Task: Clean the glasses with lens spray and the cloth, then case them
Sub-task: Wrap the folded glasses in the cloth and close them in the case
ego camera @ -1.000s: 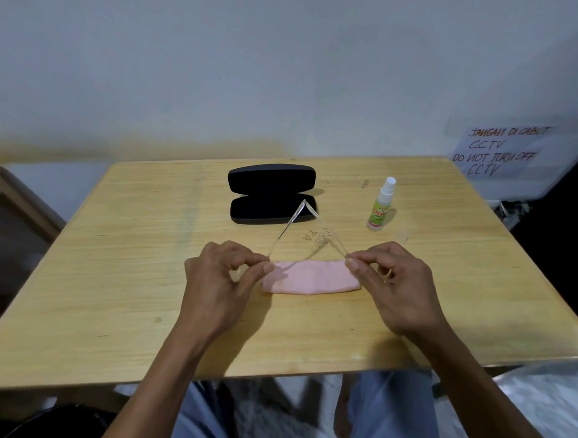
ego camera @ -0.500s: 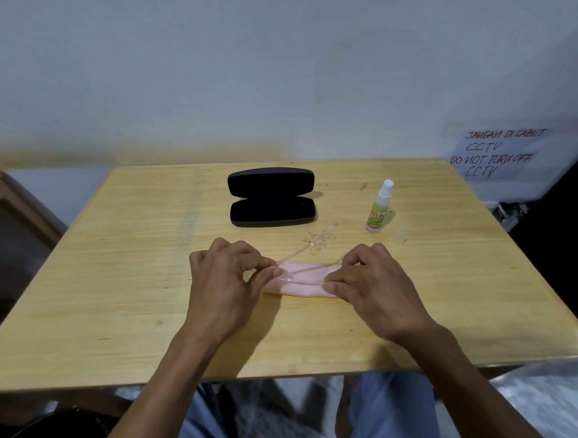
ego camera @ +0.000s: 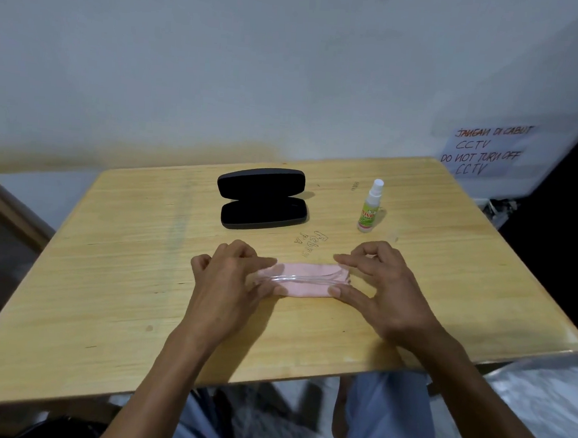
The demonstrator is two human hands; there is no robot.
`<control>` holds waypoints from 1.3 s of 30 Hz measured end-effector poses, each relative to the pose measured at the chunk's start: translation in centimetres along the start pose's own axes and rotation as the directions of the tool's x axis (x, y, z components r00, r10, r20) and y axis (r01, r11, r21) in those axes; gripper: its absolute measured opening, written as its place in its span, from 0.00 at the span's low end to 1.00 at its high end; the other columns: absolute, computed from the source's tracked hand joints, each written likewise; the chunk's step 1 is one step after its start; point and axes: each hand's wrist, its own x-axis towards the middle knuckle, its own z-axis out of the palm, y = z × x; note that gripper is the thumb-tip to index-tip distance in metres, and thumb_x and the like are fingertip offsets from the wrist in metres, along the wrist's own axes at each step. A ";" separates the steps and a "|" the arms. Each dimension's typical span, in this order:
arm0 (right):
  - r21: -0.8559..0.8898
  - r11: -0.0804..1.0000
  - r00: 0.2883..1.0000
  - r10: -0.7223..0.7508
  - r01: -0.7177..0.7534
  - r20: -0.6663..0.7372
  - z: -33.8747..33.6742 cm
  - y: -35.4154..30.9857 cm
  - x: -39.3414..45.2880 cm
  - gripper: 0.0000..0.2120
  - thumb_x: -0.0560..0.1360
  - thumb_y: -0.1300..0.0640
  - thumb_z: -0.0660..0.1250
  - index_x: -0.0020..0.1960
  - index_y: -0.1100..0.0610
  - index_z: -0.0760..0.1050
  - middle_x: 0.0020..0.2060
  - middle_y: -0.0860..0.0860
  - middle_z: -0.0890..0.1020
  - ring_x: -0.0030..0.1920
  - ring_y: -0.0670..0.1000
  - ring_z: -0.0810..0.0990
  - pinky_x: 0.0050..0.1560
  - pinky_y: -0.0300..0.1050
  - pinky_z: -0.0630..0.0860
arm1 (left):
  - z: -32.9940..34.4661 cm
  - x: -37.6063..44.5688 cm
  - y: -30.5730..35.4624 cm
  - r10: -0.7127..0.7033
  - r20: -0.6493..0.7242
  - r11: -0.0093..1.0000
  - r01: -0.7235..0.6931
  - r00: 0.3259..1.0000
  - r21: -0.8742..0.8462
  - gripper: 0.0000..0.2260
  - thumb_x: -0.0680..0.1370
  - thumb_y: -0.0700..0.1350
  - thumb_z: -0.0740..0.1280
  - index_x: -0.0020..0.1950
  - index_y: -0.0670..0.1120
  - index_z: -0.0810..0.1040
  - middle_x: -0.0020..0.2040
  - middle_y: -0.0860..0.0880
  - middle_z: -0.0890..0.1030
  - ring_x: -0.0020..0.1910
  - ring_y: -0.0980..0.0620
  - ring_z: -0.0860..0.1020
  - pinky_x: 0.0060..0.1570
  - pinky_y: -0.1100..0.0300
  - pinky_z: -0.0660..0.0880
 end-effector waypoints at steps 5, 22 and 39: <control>-0.152 0.988 0.992 -0.009 0.029 0.126 -0.6 0.6 0.8 0.22 0.74 0.42 0.71 0.67 0.44 0.76 0.59 0.42 0.71 0.57 0.43 0.66 0.60 0.46 0.71 | -0.9 0.0 -1.8 -0.009 0.080 0.998 0.005 0.997 0.055 0.17 0.73 0.62 0.69 0.61 0.63 0.79 0.52 0.58 0.71 0.58 0.57 0.69 0.51 0.56 0.56; -0.135 0.972 0.977 -0.176 0.192 0.119 0.1 1.5 1.1 0.04 0.73 0.51 0.74 0.45 0.51 0.82 0.45 0.42 0.79 0.48 0.48 0.72 0.47 0.52 0.75 | -0.9 0.2 -2.3 0.114 0.117 0.977 -0.132 0.987 0.165 0.08 0.76 0.59 0.67 0.54 0.63 0.82 0.57 0.61 0.71 0.55 0.57 0.66 0.52 0.56 0.51; -0.229 0.927 0.943 -0.322 0.298 -0.077 2.3 -1.7 10.9 0.06 0.75 0.51 0.72 0.46 0.53 0.82 0.47 0.46 0.79 0.51 0.50 0.70 0.48 0.55 0.73 | -4.3 6.9 -6.0 0.069 -0.161 0.973 -0.030 0.985 0.231 0.04 0.74 0.54 0.71 0.47 0.61 0.85 0.57 0.56 0.75 0.55 0.49 0.72 0.51 0.53 0.54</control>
